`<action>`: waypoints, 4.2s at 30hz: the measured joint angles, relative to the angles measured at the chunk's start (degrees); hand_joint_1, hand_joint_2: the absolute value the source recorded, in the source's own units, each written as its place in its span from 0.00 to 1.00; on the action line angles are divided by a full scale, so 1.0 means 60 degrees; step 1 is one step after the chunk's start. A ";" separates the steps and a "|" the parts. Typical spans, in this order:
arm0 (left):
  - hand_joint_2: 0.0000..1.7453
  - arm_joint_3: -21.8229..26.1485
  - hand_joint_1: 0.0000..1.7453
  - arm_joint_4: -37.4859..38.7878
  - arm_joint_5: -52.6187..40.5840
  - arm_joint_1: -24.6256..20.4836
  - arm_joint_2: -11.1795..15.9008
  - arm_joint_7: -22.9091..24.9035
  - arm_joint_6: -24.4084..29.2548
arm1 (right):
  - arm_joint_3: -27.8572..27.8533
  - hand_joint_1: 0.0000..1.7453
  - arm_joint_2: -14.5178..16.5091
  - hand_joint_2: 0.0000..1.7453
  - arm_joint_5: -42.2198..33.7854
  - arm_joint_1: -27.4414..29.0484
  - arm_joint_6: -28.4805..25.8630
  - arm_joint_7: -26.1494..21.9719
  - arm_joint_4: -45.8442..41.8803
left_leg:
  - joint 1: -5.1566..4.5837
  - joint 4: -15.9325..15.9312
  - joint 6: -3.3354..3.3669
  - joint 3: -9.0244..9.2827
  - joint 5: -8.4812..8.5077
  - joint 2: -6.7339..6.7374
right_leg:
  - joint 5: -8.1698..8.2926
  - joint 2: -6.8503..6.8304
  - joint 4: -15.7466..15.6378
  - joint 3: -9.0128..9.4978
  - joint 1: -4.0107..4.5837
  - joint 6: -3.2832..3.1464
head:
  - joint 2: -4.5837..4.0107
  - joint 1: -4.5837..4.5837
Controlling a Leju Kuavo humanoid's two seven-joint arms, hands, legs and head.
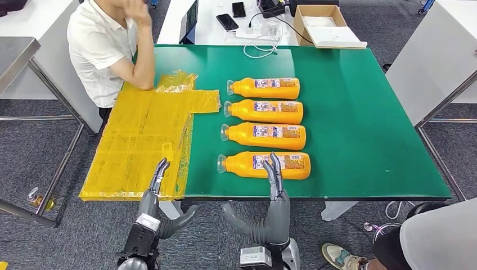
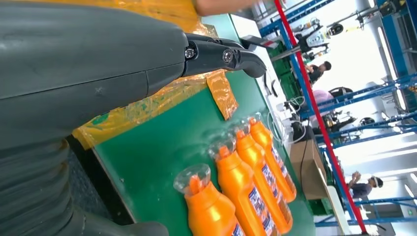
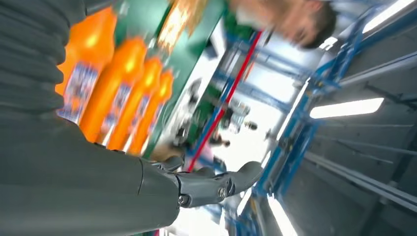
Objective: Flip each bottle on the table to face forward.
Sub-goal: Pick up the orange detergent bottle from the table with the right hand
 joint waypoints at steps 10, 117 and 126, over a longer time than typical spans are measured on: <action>1.00 0.0013 0.00 0.0169 0.0611 -0.0307 -0.0089 -0.0063 -0.1175 | -0.2064 0.00 -0.0474 1.00 0.4088 -0.0740 -0.0013 0.1976 0.1927 | -0.0010 0.0004 0.0011 0.0006 0.0008 0.0000 | 0.0010 -0.0002 -0.0001 0.0009 -0.0006 0.0011 | 0.0000 0.0000; 1.00 -0.0355 0.00 0.1363 0.2931 -0.1705 -0.0882 0.0565 -0.4168 | -0.1886 1.00 -0.1859 1.00 0.8104 -0.6040 0.3995 0.8000 0.9223 | -0.0018 0.0007 0.0054 0.0162 0.0017 -0.0002 | 0.0034 -0.0004 -0.0030 0.0176 -0.0009 0.0047 | 0.0000 -0.0002; 1.00 -0.0238 0.00 0.1360 0.2967 -0.1670 -0.0872 0.0536 -0.4037 | -0.2673 1.00 -0.1733 0.75 0.6233 -0.6009 0.4492 0.5762 0.9219 | -0.0015 0.0006 0.0051 0.0182 0.0011 0.0020 | 0.0036 0.0006 -0.0030 0.0186 -0.0007 0.0045 | 0.0000 0.0001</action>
